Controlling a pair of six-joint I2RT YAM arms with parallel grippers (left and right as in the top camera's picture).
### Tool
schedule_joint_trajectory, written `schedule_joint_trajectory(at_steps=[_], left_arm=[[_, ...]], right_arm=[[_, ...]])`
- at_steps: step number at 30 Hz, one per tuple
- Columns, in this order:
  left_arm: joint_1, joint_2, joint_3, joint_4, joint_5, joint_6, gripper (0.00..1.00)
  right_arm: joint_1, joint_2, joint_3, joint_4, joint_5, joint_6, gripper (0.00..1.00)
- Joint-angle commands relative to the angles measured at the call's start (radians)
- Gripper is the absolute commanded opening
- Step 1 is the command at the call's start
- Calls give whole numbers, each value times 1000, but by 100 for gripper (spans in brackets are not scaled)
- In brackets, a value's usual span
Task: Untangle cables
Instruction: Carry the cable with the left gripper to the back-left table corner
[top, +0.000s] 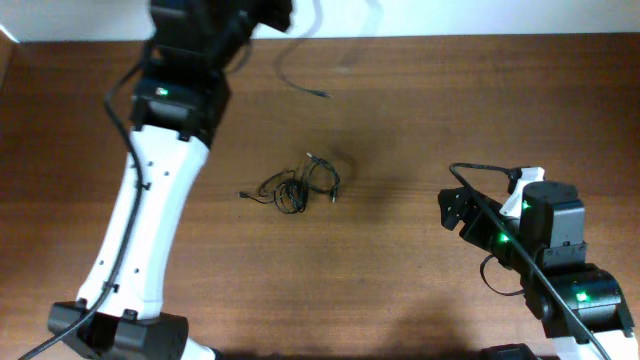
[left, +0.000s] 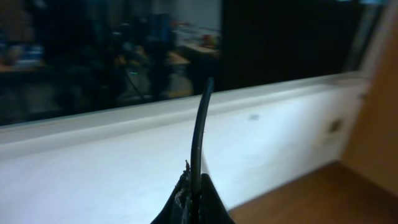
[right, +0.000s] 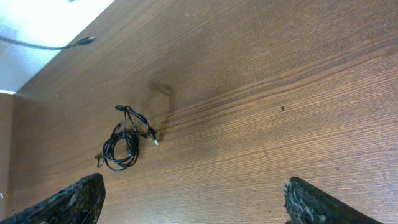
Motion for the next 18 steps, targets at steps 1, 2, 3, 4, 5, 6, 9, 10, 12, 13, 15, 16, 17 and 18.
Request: schedule_joint_trajectory(at_steps=[1, 2, 3, 4, 5, 6, 9, 10, 12, 13, 15, 16, 17, 18], left_arm=[[96, 13, 16, 15, -37, 76, 0], [125, 28, 16, 26, -37, 77, 0], [143, 44, 16, 43, -37, 76, 0], [153, 60, 16, 57, -31, 76, 0], [156, 72, 16, 65, -11, 76, 0], [156, 87, 16, 73, 30, 76, 0], [136, 123, 16, 124, 85, 67, 0], [137, 131, 16, 122, 90, 56, 0], [142, 146, 16, 122, 95, 41, 0], [157, 158, 16, 122, 95, 40, 0], [204, 194, 15, 113, 92, 42, 0], [227, 216, 15, 111, 91, 42, 0], [274, 267, 15, 127, 90, 46, 0], [306, 302, 15, 151, 87, 46, 0]], right_arm=[[5, 18, 11, -4, 2, -11, 93], [5, 32, 12, -4, 2, -11, 93], [5, 49, 11, 0, 2, -10, 93], [5, 65, 11, 4, 2, -10, 93], [5, 82, 11, 5, 2, -7, 93], [5, 105, 11, 5, 2, -7, 93], [5, 162, 11, 5, 2, -7, 93], [5, 167, 11, 4, 2, -7, 93], [5, 168, 11, 4, 2, -7, 93], [5, 168, 11, 4, 2, -7, 93], [5, 168, 11, 2, 2, -7, 93], [5, 168, 11, 0, 2, -7, 93], [5, 168, 12, -1, 1, -7, 93], [5, 168, 11, -1, 0, -7, 93]])
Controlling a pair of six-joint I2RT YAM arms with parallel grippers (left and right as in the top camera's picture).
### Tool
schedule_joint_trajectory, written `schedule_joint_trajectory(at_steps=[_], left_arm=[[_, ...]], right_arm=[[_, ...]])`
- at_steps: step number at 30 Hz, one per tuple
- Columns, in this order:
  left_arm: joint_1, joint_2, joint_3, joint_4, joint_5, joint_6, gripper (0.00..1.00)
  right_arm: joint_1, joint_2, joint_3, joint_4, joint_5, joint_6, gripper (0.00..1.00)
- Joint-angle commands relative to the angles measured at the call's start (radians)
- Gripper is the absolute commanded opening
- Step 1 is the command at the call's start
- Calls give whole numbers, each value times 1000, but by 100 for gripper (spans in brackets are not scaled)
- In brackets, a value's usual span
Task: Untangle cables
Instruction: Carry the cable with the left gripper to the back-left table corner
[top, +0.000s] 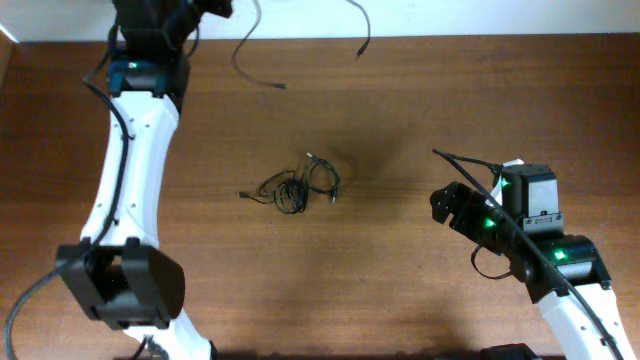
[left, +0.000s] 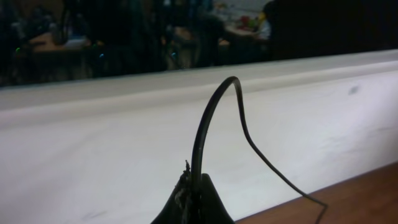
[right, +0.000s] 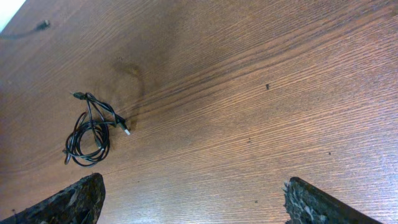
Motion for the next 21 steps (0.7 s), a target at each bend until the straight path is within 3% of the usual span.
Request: schedule_joint_trajectory(at_steps=[1, 5, 7, 9, 13, 15, 16, 21], left_arm=[[129, 149, 14, 66, -5, -6, 0], [277, 340, 14, 196, -13, -6, 0], [359, 429, 14, 266, -106, -6, 0], [411, 461, 14, 314, -111, -5, 0], [510, 469, 14, 460, -111, 137, 0], [562, 469, 14, 531, -111, 153, 3], [589, 469, 14, 529, -111, 152, 99], [657, 470, 14, 269, -111, 152, 99]], right_arm=[[5, -2, 11, -1, -7, -7, 93], [5, -2, 11, -5, -37, -7, 93], [5, -2, 11, -30, -36, -7, 93], [5, -2, 12, -50, -36, -7, 93], [5, -2, 11, -84, -36, -7, 93], [5, -2, 11, -82, -35, -7, 93], [5, -2, 11, -82, -36, -7, 93], [5, -2, 11, -81, -36, -7, 93]])
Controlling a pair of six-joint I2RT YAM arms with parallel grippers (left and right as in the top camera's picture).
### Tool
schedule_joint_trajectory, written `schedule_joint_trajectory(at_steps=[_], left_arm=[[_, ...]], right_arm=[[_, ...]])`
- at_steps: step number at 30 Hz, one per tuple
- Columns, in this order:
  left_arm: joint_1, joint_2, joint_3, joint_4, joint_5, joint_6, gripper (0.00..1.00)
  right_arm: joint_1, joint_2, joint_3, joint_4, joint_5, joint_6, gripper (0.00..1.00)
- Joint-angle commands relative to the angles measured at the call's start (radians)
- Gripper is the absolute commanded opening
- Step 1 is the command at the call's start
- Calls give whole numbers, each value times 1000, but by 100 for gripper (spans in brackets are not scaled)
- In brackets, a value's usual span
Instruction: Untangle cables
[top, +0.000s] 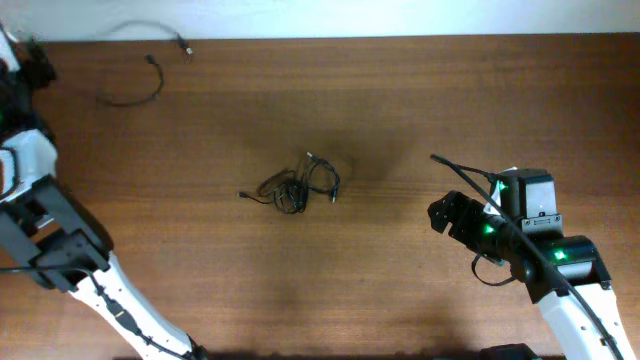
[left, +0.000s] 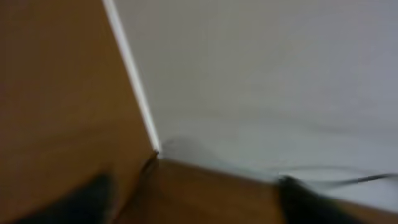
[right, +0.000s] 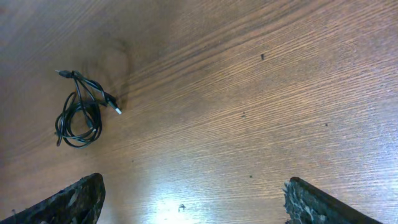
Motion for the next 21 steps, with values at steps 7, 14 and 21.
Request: schedule_joint_trajectory(at_steps=[7, 14, 21], left_arm=[[24, -2, 4, -457, 29, -39, 99], [9, 21, -3, -580, 1, -142, 99], [7, 152, -3, -385, -93, -259, 99]], right_arm=[[5, -2, 11, 4, -2, -8, 93], [5, -2, 11, 4, -2, -8, 93], [5, -2, 11, -4, -2, -8, 93]])
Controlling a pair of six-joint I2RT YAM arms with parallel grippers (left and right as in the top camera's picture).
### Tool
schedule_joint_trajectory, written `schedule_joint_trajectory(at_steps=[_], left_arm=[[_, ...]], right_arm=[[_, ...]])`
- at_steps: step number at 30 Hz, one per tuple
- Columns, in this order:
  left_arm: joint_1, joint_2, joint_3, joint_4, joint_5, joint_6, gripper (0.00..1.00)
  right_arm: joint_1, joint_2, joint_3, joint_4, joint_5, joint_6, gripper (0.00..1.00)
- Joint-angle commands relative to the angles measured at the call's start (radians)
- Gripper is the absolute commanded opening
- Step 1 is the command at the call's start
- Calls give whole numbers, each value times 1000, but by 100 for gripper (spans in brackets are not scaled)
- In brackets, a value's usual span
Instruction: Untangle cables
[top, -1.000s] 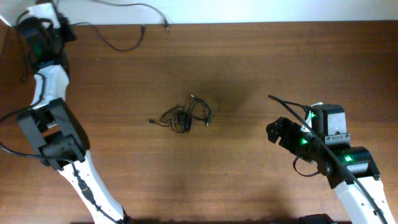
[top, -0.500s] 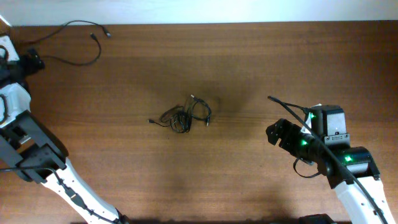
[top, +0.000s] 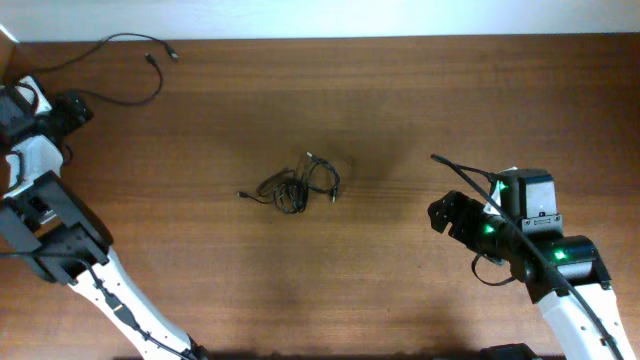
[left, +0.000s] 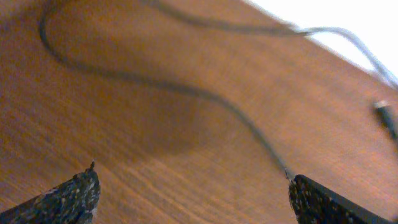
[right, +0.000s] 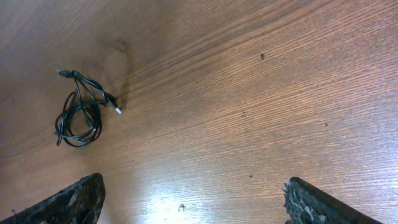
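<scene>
A small tangle of thin black cables (top: 300, 185) lies mid-table; the right wrist view shows it too, as the cable tangle (right: 81, 109) far ahead on the left. One separate black cable (top: 110, 60) lies loose at the back left corner, blurred in the left wrist view as the loose cable (left: 186, 93). My left gripper (top: 72, 106) hangs at the left edge just in front of that cable, open (left: 193, 199) and holding nothing. My right gripper (top: 445, 212) is right of the tangle, well apart from it, open (right: 193, 205) and empty.
The brown wooden table (top: 420, 100) ends in a white wall along the back edge. The left arm's white links (top: 60, 220) run down the left side. The right arm's body (top: 540, 250) fills the front right corner.
My left gripper has come forward from the back left corner and now looks down at the table beside the loose cable. The cable has shifted slightly. The right arm and tangle are unchanged.
My left gripper was shut on one cable, held high over the back of the table away from the tangle. Then it held it further left. Then it stood open at the back left corner with the cable lying on the table, where it still lies.
</scene>
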Motion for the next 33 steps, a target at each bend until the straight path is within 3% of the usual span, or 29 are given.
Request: schedule_joint_trajectory(at_steps=[1, 3, 7, 10, 15, 19, 22, 24, 28, 31, 33], left_arm=[[2, 73, -3, 76, -71, -42, 99], [2, 86, -3, 114, -71, -42, 85], [0, 101, -3, 214, -55, -42, 84], [1, 101, -3, 387, 4, -42, 79], [3, 122, -3, 343, 1, -42, 88], [4, 127, -3, 245, -53, 2, 78], [2, 140, -3, 220, -53, 60, 77], [-2, 155, -3, 273, -51, 59, 71], [-14, 191, -3, 409, -41, 60, 73], [-7, 205, -3, 602, -40, 60, 64], [0, 204, 7, 704, -39, 60, 66]], right_arm=[[5, -2, 11, -3, -2, -7, 93], [5, -2, 11, -3, -2, -7, 93], [5, 9, 11, -8, -2, -7, 92], [5, 34, 11, -15, -6, -7, 92], [5, 54, 11, -14, -10, -6, 92], [5, 54, 11, -14, -9, -7, 92], [5, 54, 11, -13, -9, -7, 92], [5, 54, 11, -14, -9, -7, 92], [5, 54, 11, -11, -9, -7, 92], [5, 54, 11, -11, -10, -7, 92], [5, 54, 11, -11, -10, -6, 92]])
